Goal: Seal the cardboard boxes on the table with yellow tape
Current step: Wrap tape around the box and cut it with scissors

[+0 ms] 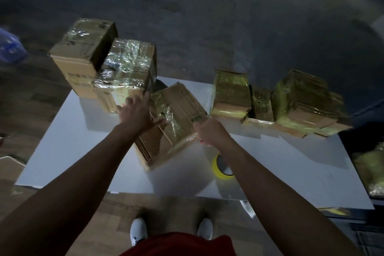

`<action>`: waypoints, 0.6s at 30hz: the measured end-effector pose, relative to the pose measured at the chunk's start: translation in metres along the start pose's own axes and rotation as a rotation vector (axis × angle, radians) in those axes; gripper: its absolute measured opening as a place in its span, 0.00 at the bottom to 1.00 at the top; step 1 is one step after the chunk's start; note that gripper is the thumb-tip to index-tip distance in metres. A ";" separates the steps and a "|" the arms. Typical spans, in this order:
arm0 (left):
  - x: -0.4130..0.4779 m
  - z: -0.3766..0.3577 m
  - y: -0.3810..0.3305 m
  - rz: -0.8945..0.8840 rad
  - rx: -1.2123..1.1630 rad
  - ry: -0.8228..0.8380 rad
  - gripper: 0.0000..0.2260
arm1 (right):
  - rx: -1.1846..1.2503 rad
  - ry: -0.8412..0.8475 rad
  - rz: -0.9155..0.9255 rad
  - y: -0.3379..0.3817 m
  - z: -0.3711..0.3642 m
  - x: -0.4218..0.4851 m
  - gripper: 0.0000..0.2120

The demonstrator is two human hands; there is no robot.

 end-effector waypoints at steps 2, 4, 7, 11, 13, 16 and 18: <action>0.000 -0.001 0.008 0.066 0.029 0.034 0.44 | -0.025 -0.011 0.006 0.002 0.005 -0.003 0.18; -0.008 -0.019 0.008 0.102 0.015 0.136 0.39 | -0.075 -0.047 0.024 0.002 0.012 -0.004 0.20; -0.021 -0.048 0.002 0.123 -0.318 0.142 0.36 | -0.070 -0.101 -0.007 -0.001 0.010 -0.002 0.24; -0.021 -0.056 -0.013 0.070 -0.611 0.125 0.37 | -0.103 -0.181 -0.074 0.005 -0.012 -0.007 0.49; -0.018 -0.053 -0.014 0.075 -0.625 0.117 0.35 | -0.079 -0.254 -0.087 0.008 -0.017 -0.007 0.53; -0.019 -0.055 -0.009 0.168 -0.646 0.099 0.34 | -0.034 -0.342 -0.113 0.006 -0.020 -0.002 0.54; -0.018 -0.054 -0.008 0.205 -0.653 0.077 0.33 | -0.052 -0.400 -0.101 0.005 -0.020 -0.003 0.52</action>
Point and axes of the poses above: each hand's wrist, its own x-axis towards the middle knuckle, its own z-axis out of the back of the hand, y = z × x, the point moved 10 cm from there along x, towards the middle knuckle, and after that the axes turned 11 degrees about y, right-handed, at the moved point
